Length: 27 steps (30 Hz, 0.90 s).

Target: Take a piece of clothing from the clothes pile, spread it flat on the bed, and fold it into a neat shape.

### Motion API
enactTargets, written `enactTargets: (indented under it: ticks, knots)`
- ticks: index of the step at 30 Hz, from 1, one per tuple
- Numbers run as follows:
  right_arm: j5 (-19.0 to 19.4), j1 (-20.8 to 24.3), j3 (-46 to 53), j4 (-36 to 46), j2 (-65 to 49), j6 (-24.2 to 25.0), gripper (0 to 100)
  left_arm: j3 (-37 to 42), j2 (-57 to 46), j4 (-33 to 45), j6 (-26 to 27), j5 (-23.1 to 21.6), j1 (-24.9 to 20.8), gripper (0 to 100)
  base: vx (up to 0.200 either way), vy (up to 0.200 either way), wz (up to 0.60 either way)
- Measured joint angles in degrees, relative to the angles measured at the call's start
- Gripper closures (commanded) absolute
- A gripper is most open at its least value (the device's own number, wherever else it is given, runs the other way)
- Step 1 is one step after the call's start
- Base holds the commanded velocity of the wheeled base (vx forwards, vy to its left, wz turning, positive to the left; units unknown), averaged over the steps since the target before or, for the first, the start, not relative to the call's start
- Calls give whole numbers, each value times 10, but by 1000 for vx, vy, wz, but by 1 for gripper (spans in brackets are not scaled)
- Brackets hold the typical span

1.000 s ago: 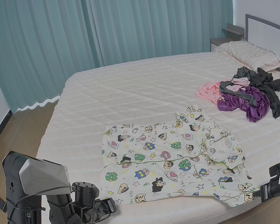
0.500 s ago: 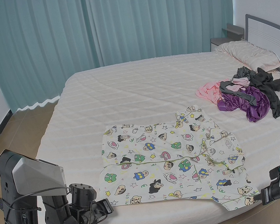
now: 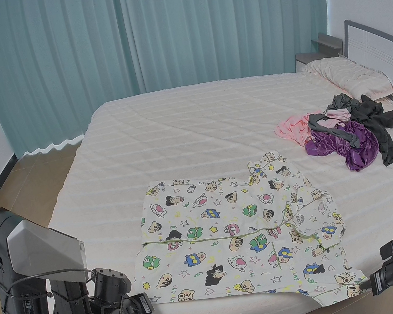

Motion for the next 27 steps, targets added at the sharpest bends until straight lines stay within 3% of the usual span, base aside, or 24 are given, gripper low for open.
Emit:
enactTargets:
  ticks: [16, 27]
  knots:
    - [-1, 0, 0, 95, -41, -38, 100, 94, -38, 0, -1, 0, -38, 100, 0, 0, 0]
    - [3, -2, 0, 101, -66, -42, 100, 115, -73, 1, -6, 1, -52, 100, 0, 0, 0]
